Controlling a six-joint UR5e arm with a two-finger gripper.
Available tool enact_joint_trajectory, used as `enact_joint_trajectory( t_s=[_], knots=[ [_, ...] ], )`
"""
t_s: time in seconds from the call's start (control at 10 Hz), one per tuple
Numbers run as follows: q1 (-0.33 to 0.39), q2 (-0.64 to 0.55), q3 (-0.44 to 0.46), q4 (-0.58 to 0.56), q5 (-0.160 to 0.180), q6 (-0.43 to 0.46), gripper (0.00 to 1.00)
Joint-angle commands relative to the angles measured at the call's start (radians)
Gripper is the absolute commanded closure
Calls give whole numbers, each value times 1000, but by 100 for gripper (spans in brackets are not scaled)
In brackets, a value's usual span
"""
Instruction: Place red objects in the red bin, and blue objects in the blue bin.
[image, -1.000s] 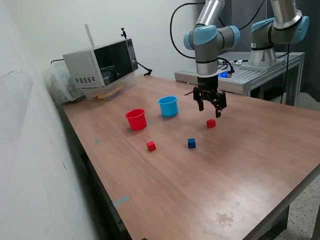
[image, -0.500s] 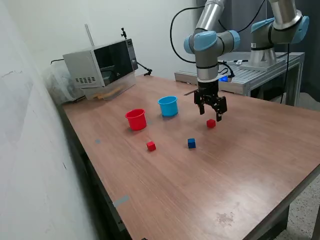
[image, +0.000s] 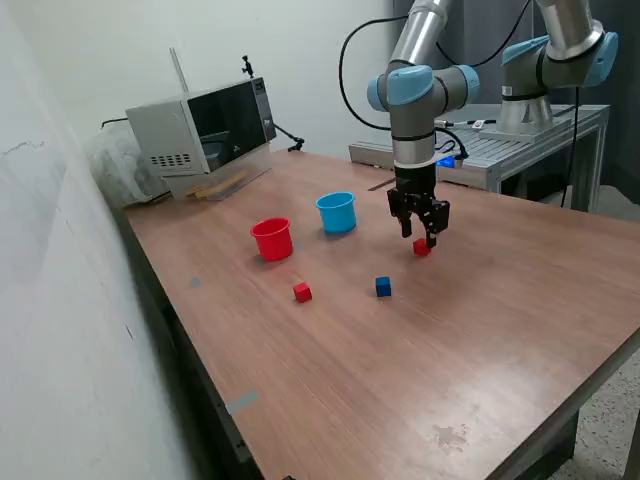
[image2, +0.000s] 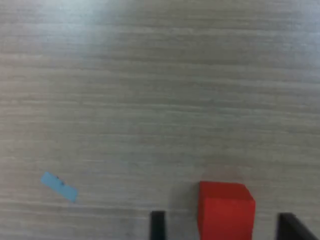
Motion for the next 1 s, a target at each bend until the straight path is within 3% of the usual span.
enact_joint_trajectory(
  t_s=[0.0, 0.5, 0.9],
  knots=[
    [0, 11, -1, -1, 0, 0, 100],
    [0, -1, -3, 11, -6, -5, 100],
    [-11, -240, -47, 129, -11, -41, 100]
  ],
)
